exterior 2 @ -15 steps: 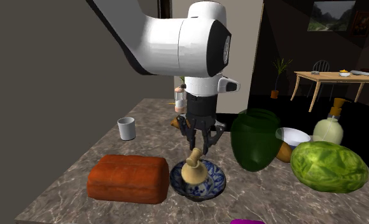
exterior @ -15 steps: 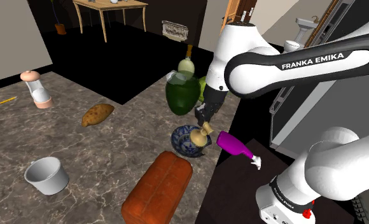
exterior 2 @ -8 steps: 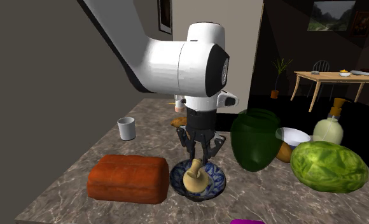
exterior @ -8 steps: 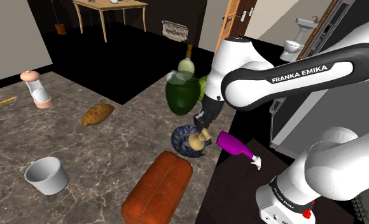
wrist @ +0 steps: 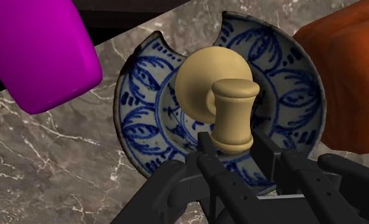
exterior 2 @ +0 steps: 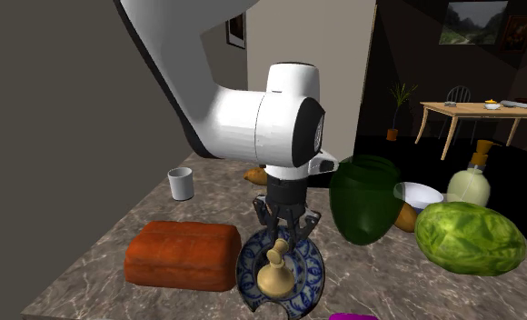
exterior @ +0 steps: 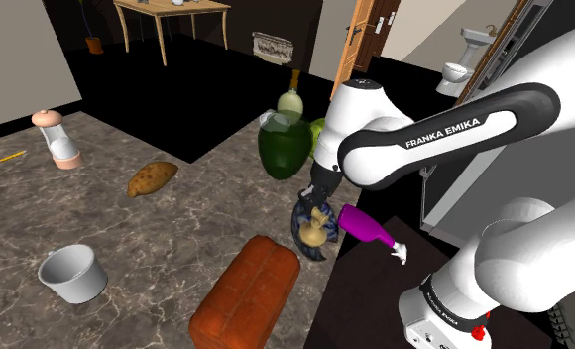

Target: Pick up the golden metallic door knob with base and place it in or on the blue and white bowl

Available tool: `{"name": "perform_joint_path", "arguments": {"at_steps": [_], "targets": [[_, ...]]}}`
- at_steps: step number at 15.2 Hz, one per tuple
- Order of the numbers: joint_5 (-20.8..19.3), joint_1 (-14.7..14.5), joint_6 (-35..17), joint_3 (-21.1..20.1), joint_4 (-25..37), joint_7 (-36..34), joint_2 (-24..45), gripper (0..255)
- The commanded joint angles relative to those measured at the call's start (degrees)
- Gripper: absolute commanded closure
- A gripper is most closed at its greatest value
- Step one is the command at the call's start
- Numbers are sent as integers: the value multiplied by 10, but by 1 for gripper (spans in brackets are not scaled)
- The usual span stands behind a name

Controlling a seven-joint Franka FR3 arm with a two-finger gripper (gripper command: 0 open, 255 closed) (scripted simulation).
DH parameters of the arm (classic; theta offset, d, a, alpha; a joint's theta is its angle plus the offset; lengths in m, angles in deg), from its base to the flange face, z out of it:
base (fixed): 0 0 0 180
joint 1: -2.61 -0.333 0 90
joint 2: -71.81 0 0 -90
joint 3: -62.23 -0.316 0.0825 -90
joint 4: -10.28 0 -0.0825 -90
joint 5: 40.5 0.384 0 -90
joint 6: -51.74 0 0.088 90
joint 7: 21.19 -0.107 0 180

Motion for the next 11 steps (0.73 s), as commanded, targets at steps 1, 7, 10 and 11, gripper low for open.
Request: {"name": "perform_joint_path", "arguments": {"at_steps": [1,7,10,11], "targets": [[0,0,-4,-1,-3,0,2,255],[0,0,-4,-1,-3,0,3,0],[0,0,-3,0,-4,0,2,0],[0,0,-3,0,-3,0,2,0]]}}
